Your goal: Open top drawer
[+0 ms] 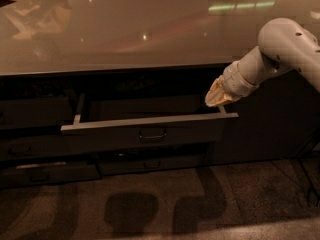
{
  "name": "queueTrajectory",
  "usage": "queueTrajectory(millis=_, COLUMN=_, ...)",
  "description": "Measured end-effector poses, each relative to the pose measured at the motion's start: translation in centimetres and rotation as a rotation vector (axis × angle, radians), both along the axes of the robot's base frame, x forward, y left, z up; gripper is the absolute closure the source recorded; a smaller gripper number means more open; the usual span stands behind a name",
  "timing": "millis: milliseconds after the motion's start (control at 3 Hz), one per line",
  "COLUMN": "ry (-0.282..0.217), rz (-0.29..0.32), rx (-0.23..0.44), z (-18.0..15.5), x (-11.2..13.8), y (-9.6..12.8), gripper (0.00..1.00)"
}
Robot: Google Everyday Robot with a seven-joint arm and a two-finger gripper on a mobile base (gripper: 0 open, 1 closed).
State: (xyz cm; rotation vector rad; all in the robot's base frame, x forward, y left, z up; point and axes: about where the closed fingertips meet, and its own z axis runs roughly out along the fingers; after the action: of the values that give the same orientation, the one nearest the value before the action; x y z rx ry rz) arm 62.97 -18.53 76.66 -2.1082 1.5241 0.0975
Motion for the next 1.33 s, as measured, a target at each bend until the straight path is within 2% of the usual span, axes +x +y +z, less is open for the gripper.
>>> queueTrajectory(millis=333, ry=0.028, rz=-0.051, rx=-0.031, z=-0.5, x=2.5, y=-1.4, gripper=1.00)
queueTrajectory(millis=667, ry=0.130, rz=-0.114, rx=-0.053, z=-3.3, x=5.5, y=-3.9, gripper=1.00)
queueTrajectory(millis=1000, ry=0.102, rz=-0.136, rx=-0.056, z=-2.5, x=6.9, y=-5.2, gripper=1.00)
queueTrajectory(millis=1333, ry=0.095, rz=-0.139, rx=-0.065, z=-2.9, x=6.5, y=-5.2, gripper=1.00)
